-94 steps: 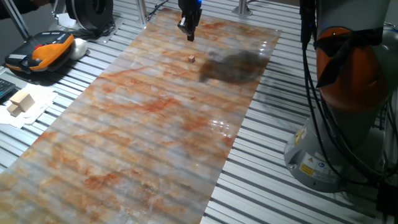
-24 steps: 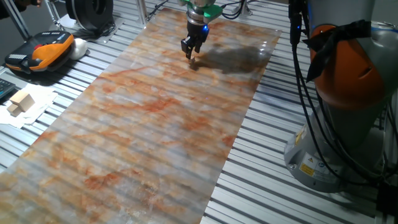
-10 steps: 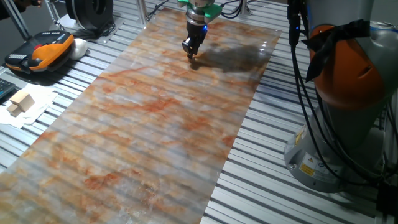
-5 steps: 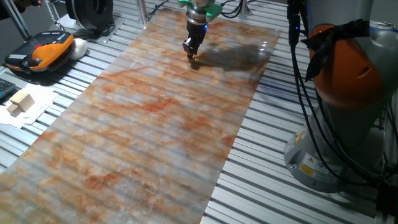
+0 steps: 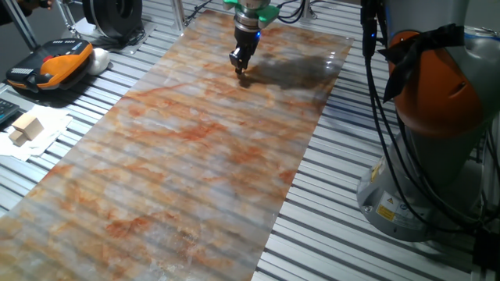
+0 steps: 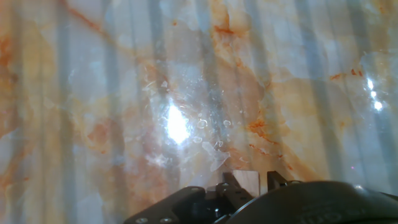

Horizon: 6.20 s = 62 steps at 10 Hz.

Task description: Pick up the small block on the left and move it to the right

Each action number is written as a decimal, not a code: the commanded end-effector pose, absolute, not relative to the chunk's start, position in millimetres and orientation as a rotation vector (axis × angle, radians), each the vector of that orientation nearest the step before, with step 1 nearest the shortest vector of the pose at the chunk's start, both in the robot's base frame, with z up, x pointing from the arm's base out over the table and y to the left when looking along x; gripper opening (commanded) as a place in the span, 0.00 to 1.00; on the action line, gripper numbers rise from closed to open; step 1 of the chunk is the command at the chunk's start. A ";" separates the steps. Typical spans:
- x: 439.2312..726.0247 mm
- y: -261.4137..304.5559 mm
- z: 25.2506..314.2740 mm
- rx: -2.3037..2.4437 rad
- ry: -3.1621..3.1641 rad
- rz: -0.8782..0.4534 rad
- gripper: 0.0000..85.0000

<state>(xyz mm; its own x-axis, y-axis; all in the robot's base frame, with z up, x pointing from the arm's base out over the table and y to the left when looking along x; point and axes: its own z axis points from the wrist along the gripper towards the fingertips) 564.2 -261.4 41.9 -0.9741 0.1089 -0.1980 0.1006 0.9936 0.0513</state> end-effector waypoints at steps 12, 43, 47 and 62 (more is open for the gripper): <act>564.4 -259.9 38.9 0.153 2.987 0.046 0.40; 565.7 -262.8 26.2 0.119 2.996 0.088 0.00; 564.4 -264.1 26.3 0.115 2.986 0.062 0.00; 557.8 -209.0 63.3 0.230 2.952 0.066 0.00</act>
